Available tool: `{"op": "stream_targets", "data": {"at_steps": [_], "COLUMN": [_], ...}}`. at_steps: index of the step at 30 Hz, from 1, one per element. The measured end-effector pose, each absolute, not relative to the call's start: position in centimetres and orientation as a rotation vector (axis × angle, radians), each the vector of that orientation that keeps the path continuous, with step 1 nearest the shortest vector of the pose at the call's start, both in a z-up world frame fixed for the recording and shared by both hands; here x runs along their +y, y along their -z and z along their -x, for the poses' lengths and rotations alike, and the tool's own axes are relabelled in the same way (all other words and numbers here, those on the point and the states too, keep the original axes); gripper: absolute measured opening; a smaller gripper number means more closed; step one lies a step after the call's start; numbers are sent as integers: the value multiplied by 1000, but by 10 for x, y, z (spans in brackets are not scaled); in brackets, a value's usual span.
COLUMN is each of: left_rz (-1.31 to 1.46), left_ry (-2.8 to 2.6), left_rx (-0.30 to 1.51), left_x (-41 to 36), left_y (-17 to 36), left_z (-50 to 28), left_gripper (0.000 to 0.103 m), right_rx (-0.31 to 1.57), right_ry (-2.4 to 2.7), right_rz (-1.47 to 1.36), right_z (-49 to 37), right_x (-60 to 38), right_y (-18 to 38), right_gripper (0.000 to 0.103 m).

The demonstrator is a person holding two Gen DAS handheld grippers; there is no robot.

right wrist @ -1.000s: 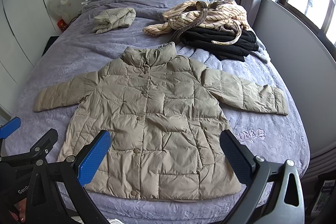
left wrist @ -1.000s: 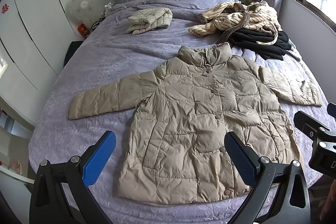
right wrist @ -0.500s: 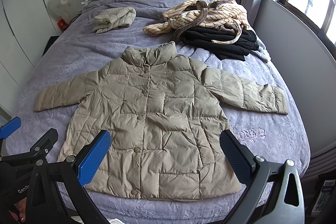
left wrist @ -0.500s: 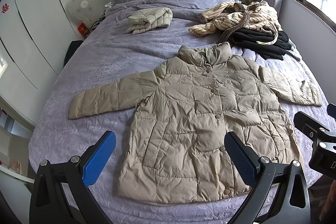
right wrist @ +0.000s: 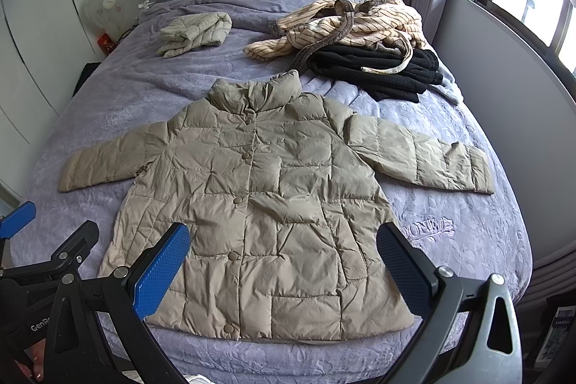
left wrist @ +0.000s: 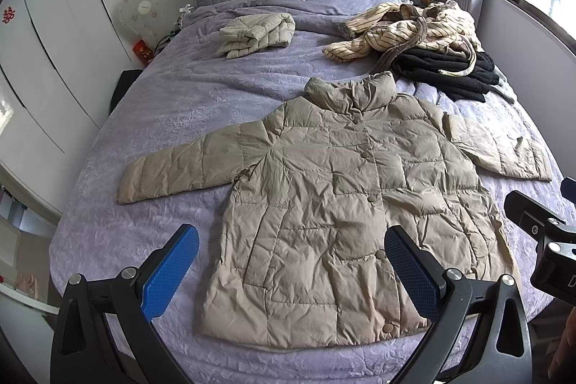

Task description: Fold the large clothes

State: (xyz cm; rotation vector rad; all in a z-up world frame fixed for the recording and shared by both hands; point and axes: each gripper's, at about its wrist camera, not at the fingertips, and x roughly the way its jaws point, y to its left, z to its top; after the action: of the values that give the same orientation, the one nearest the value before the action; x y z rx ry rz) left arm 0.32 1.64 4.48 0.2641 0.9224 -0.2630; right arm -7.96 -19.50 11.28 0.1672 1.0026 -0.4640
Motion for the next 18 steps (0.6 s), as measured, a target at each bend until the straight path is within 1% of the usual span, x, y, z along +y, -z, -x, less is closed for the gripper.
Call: {"op": "stream_targets", "data": {"at_steps": [18], "left_rz": [-263], "left_ry": [262], "left_rx": [924], "left_x": [16], "left_y": [-45], "left_z": [-3], "left_gripper": [103], "right_rx": [1006], "right_ry": [465], "right_rz": [-167], "right_z": [79], "right_x": [-195], "right_y": [-112], "right_gripper": [103]}}
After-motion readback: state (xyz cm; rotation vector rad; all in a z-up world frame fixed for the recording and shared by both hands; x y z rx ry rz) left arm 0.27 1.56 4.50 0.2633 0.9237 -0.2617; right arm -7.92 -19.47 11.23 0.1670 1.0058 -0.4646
